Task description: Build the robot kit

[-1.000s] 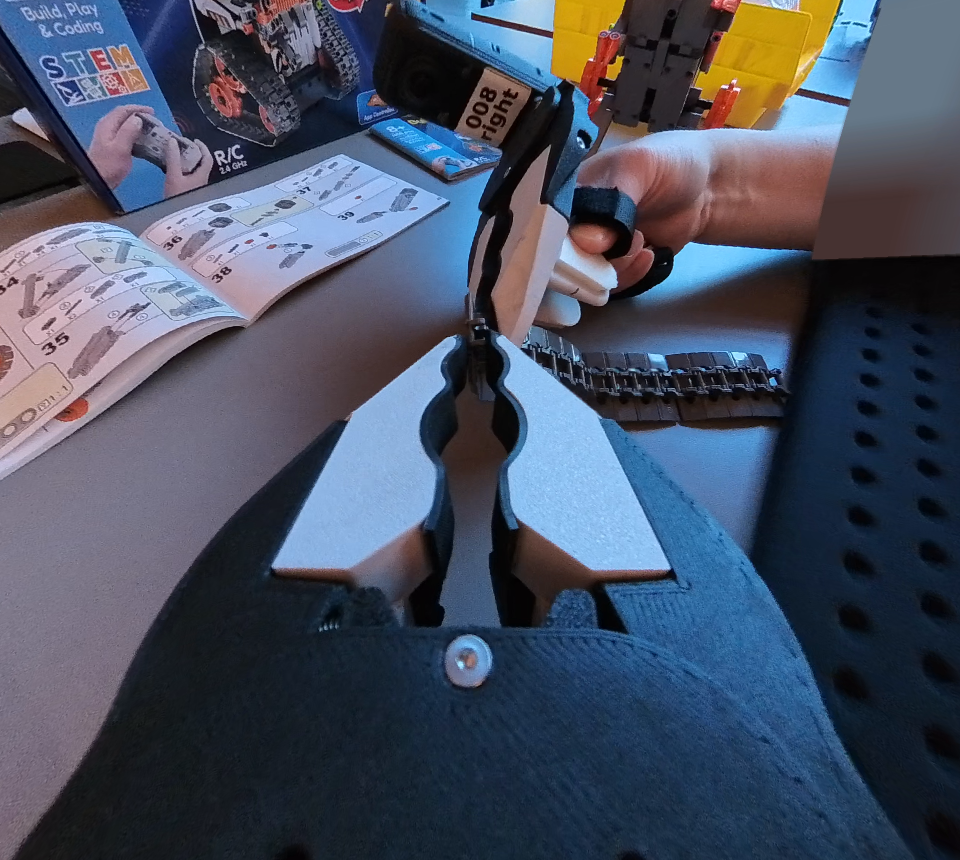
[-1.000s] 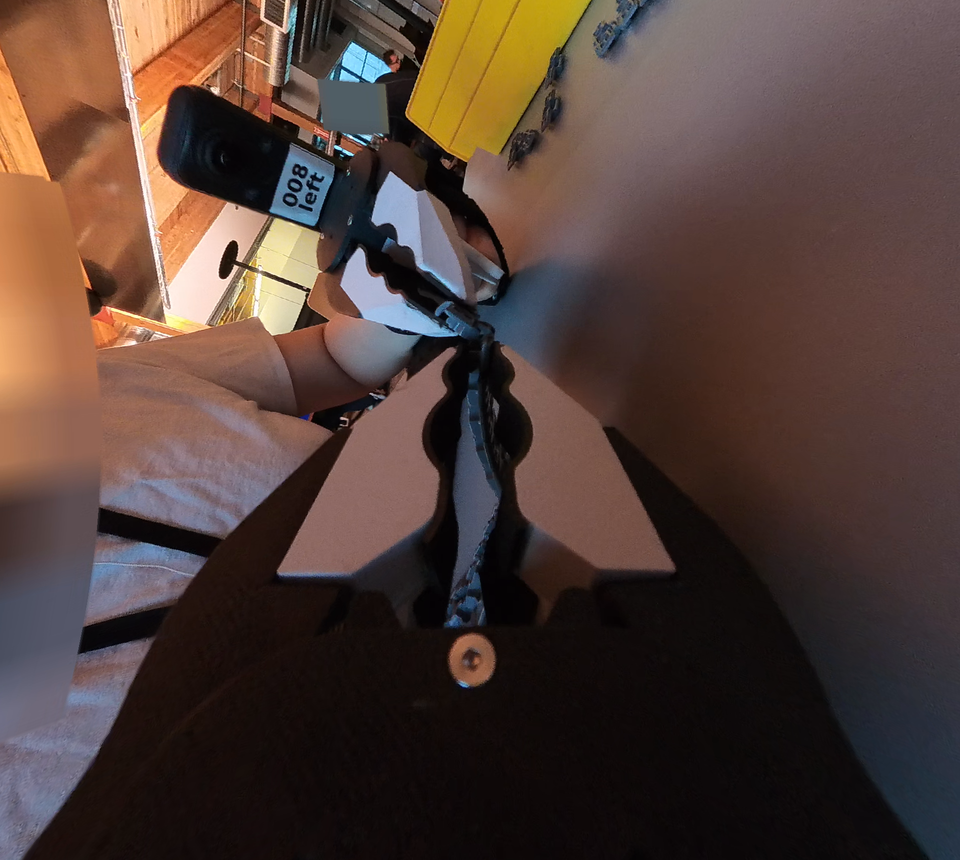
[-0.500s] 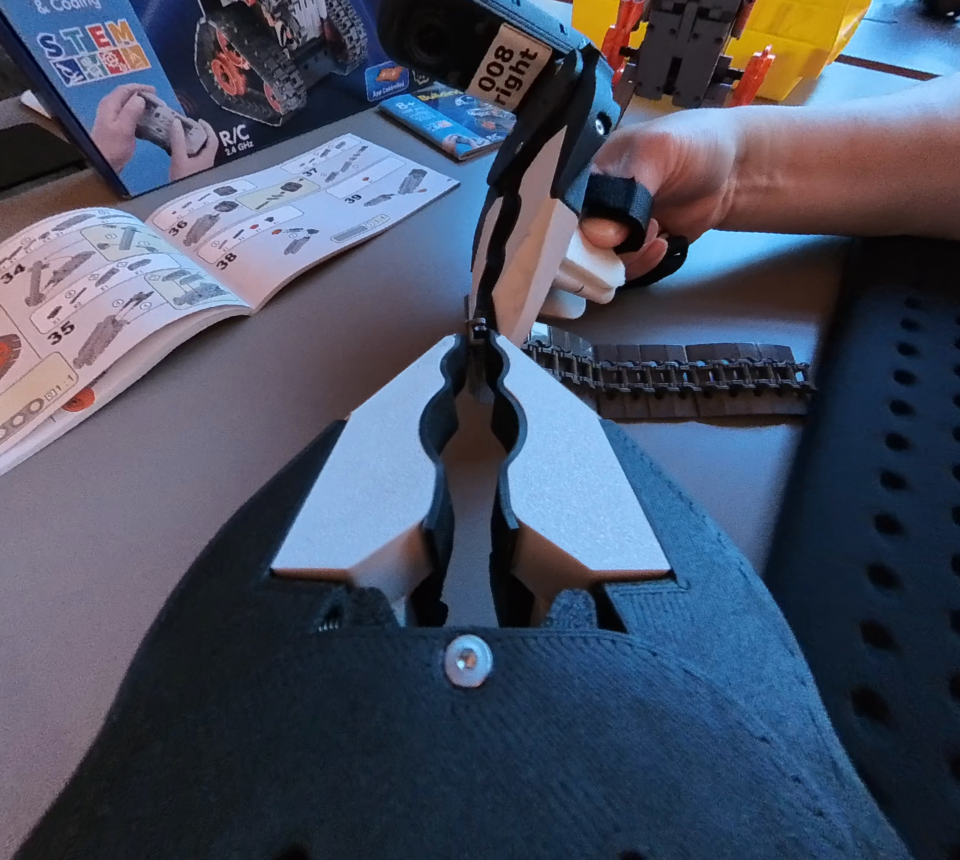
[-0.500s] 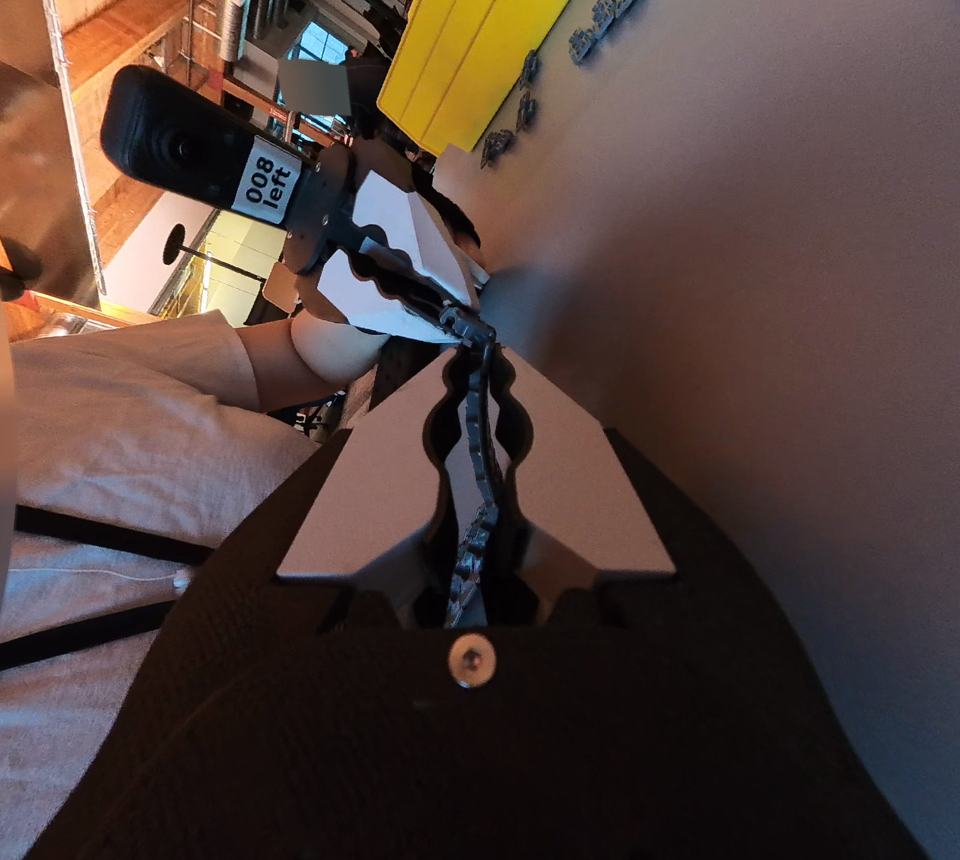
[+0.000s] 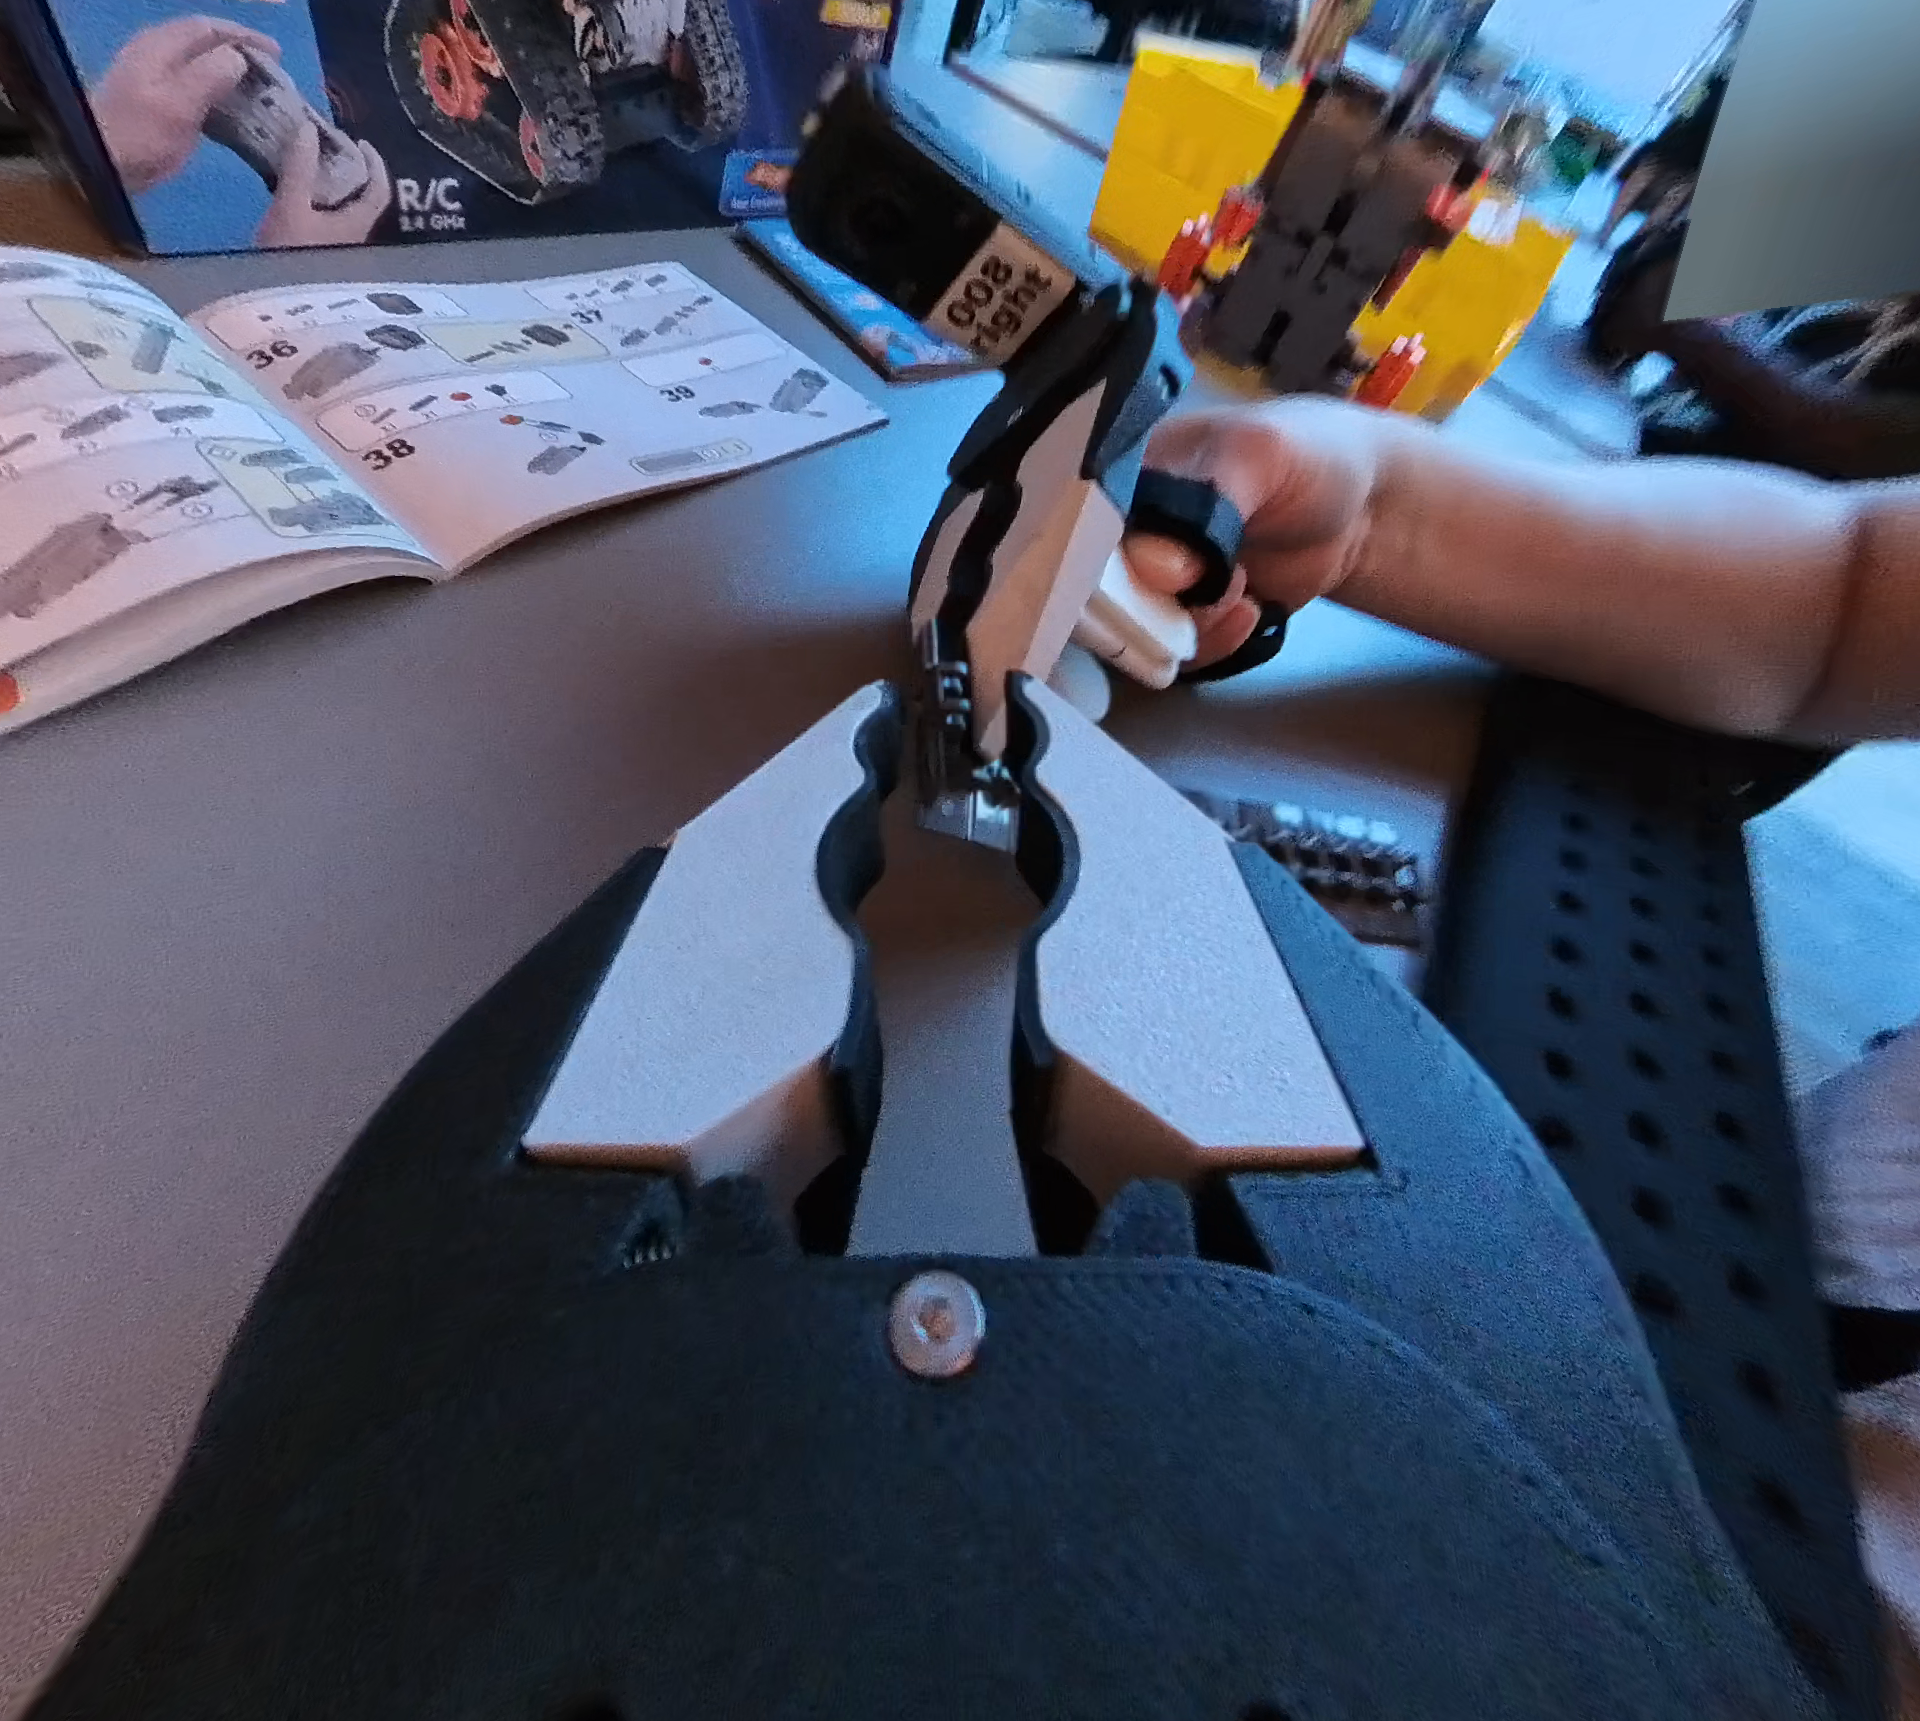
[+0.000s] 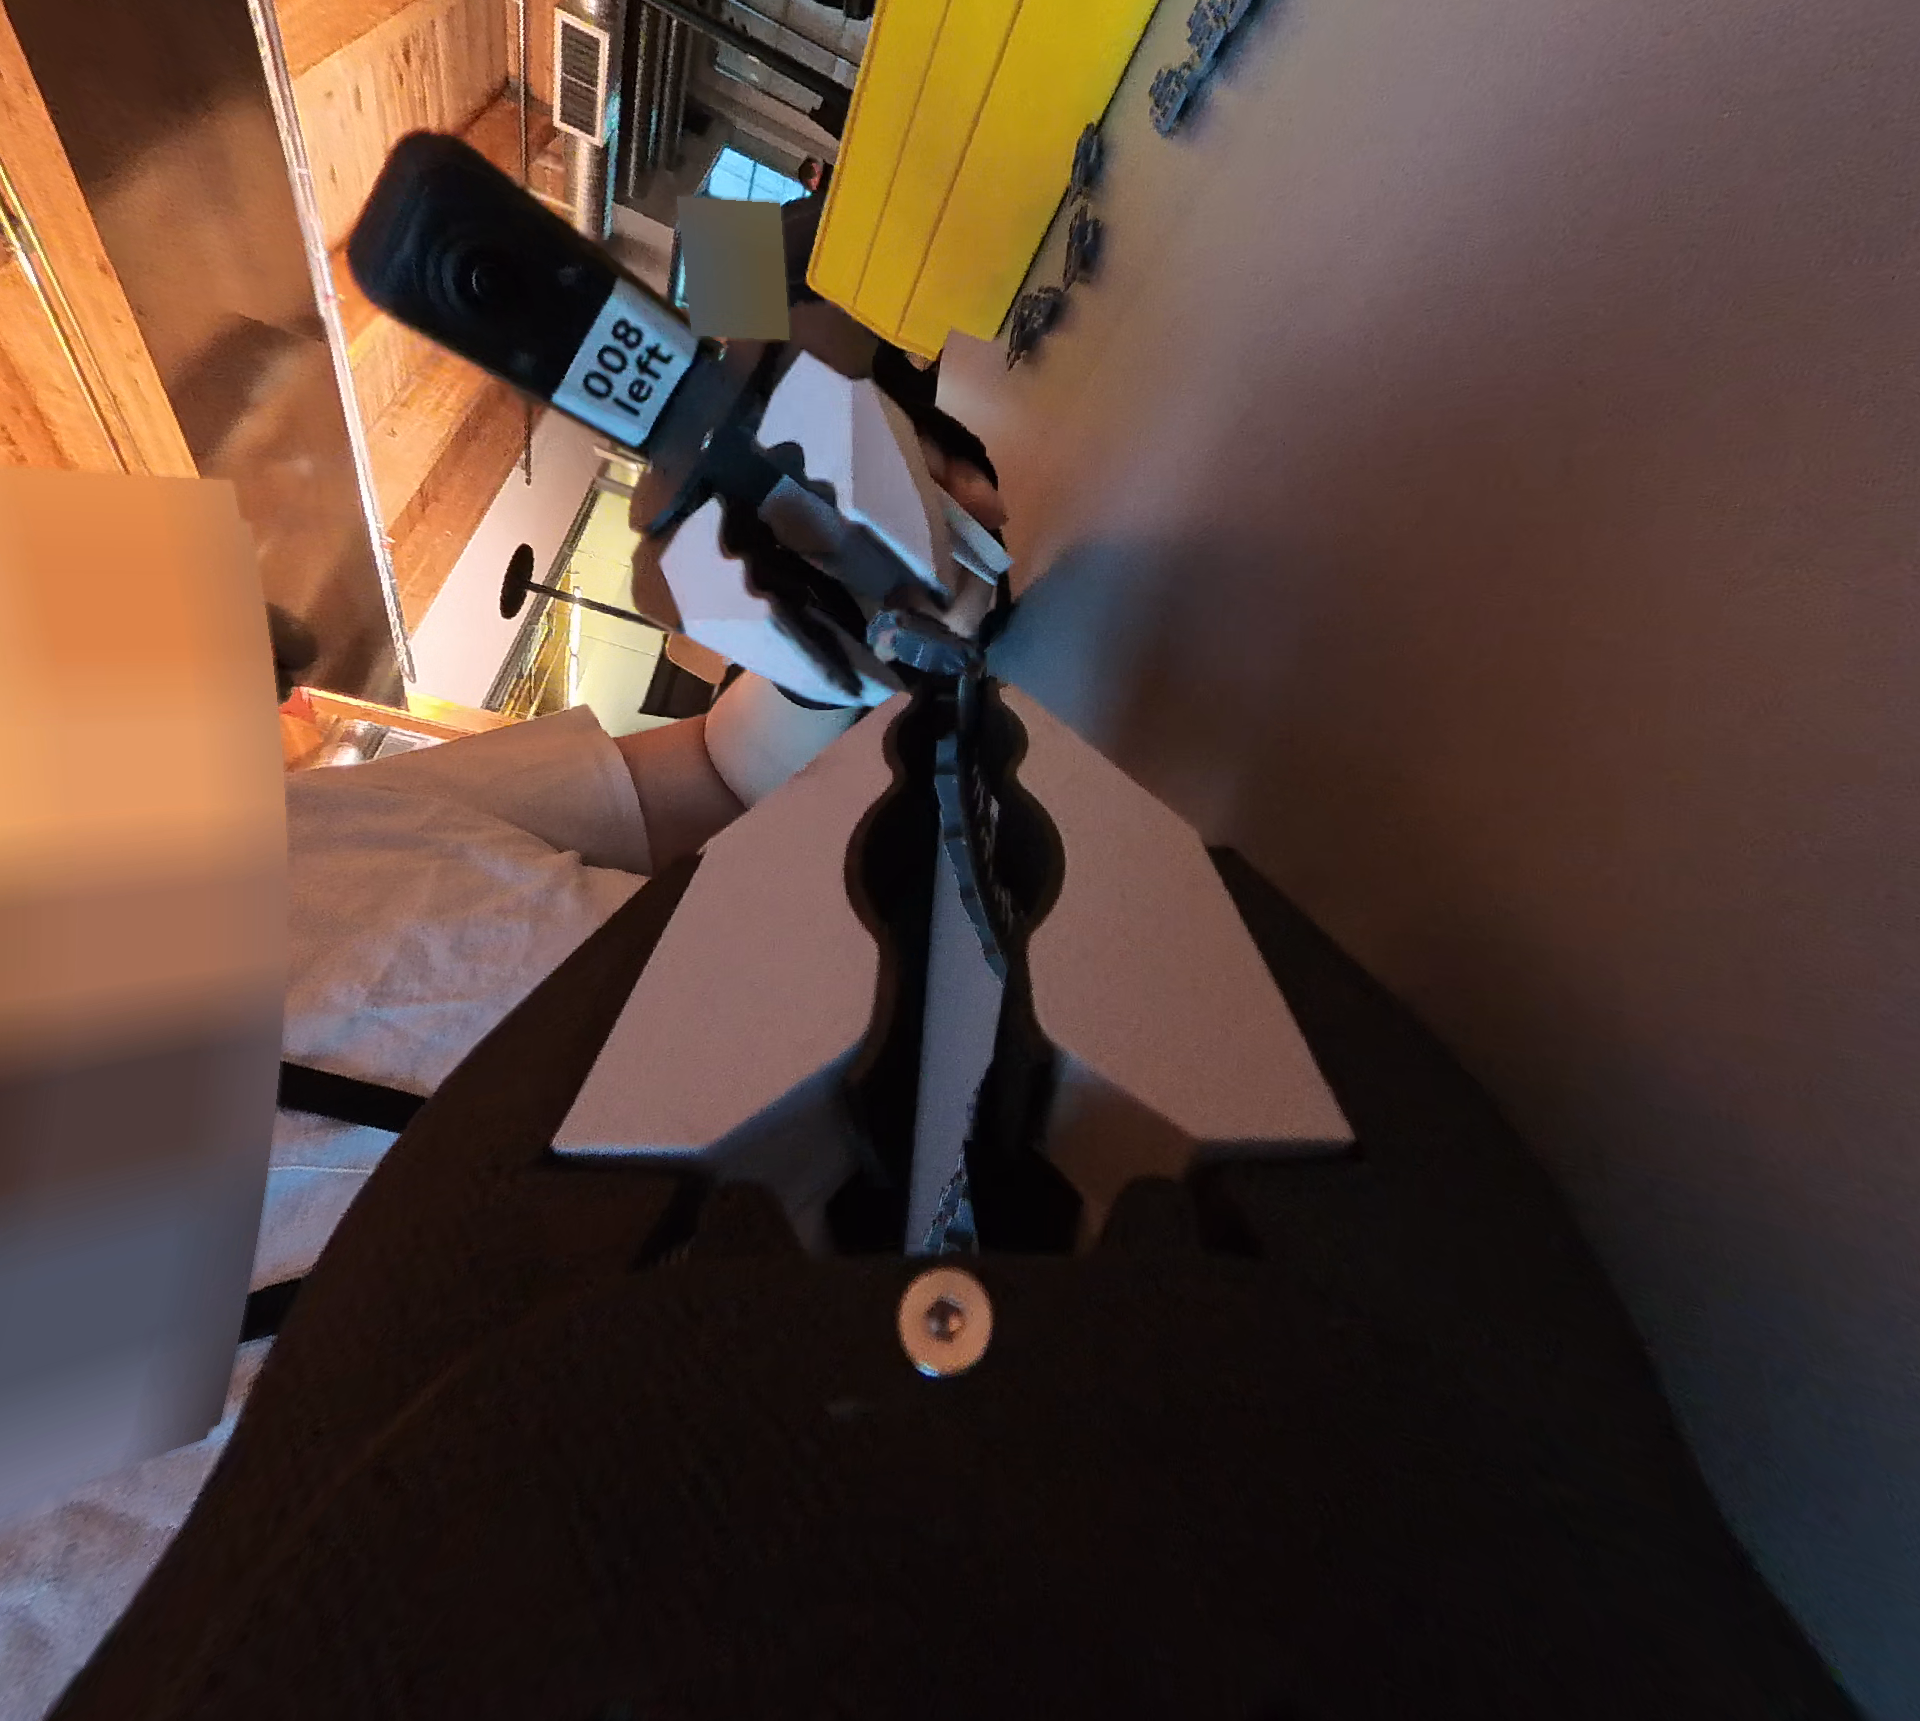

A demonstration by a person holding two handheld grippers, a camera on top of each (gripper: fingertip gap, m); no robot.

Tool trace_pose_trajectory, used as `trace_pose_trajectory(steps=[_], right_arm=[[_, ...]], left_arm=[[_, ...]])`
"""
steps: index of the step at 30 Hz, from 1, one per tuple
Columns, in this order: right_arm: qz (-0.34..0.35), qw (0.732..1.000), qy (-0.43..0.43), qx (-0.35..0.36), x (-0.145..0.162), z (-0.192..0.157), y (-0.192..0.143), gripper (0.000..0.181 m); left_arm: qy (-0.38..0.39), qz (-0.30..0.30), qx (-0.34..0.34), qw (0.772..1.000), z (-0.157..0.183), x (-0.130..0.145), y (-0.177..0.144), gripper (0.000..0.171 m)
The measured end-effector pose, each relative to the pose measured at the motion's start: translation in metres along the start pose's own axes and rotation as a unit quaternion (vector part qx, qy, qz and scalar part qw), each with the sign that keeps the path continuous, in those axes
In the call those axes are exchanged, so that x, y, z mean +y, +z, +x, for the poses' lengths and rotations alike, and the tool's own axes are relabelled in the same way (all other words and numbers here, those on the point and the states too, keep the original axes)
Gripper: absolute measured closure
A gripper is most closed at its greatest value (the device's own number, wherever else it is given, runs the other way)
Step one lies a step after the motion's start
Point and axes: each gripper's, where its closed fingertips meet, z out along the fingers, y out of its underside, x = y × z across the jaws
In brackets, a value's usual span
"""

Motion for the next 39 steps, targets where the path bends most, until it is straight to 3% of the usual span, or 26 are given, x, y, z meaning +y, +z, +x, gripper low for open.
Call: trace_pose_trajectory(steps=[4,9,11,18,23,27,33,39], right_arm=[[0.005,1.000,0.023,-0.008,-0.001,0.001,-0.002,0.176],[0.006,0.999,0.037,-0.024,-0.001,-0.001,-0.002,0.176],[0.005,0.999,0.039,-0.025,-0.001,-0.001,-0.002,0.176],[0.009,0.999,0.034,-0.009,-0.001,0.002,-0.002,0.176],[0.014,1.000,0.001,-0.002,-0.002,-0.001,-0.001,0.174],[0.017,1.000,0.003,-0.006,-0.003,-0.002,0.000,0.166],[0.014,0.998,0.060,-0.007,0.000,0.005,0.001,0.175],[0.023,0.999,0.045,-0.003,-0.002,0.004,-0.001,0.177]], left_arm=[[-0.044,0.046,0.008,0.998,-0.008,-0.014,-0.015,0.159],[-0.034,0.011,0.004,0.999,-0.007,-0.002,-0.008,0.161],[-0.018,0.006,0.006,1.000,-0.004,-0.001,-0.006,0.171],[0.035,-0.004,-0.029,0.999,-0.007,0.001,-0.004,0.171],[0.019,0.005,-0.021,1.000,-0.007,-0.002,-0.006,0.171],[0.052,-0.003,-0.043,0.998,-0.008,-0.001,-0.005,0.171],[0.061,-0.014,-0.052,0.997,-0.010,0.003,-0.003,0.171],[0.039,-0.003,-0.039,0.998,-0.009,0.000,-0.003,0.171]])
